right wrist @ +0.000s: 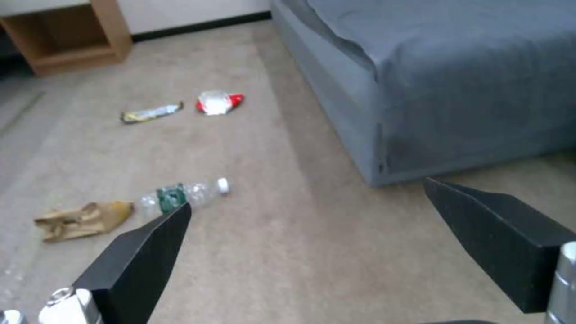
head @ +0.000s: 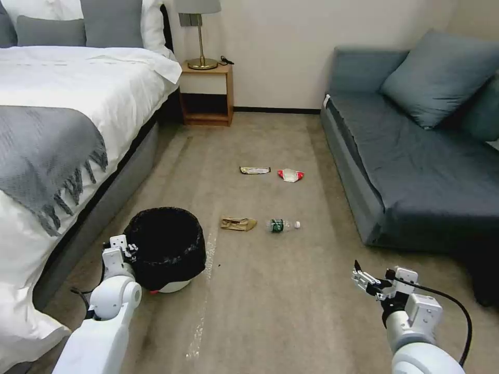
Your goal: Pick up the trash bin, then pick up the garbage on the floor and place it into the trash bin.
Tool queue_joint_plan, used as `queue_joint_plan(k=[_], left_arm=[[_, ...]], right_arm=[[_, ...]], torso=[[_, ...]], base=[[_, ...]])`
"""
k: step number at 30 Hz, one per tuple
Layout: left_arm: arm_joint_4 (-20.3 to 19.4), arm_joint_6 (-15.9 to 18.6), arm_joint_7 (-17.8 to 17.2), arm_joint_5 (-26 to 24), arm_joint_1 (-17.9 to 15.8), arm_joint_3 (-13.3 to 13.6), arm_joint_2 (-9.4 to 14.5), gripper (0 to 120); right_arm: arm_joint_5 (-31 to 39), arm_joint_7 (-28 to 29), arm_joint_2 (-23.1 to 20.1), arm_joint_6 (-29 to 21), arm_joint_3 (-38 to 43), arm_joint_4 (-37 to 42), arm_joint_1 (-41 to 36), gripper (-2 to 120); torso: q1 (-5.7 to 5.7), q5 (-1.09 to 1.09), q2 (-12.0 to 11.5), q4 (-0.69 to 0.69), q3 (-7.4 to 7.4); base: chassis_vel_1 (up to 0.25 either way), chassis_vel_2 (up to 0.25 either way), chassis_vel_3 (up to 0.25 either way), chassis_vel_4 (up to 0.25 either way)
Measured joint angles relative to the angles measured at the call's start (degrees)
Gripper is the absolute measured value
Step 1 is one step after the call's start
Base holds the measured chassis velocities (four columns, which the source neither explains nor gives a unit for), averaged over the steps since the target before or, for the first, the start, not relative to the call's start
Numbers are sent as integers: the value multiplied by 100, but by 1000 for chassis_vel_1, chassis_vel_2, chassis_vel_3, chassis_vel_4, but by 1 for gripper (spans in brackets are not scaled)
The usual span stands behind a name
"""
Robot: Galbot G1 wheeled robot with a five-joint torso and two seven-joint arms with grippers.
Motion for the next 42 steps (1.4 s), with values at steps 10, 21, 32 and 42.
queue_joint_plan(k=[10,21,32,42], left_arm=[[-698,-365,-71,1098,456,-253,-116,5],[-998,-604,-11,1624,843,-374,-226,5],[-1153,-664,35,1739,1055,-338,-319,5],[-1125,-680,46,1772,1103,-282,-386,5]], right_arm=[[94,-289,21,209,16,-119,19,100],[104,-554,-31,282,-7,-240,115,100],[119,-709,-110,393,-11,-322,185,100],[119,-732,-123,417,-52,-408,253,100]], torso=[[0,0,0,0,-1],[0,1,0,1,-1],[0,1,2,0,-2],[0,2,2,0,-1]], base=[[0,0,0,0],[0,0,0,0],[-12,10,11,-10],[-118,115,114,-115]])
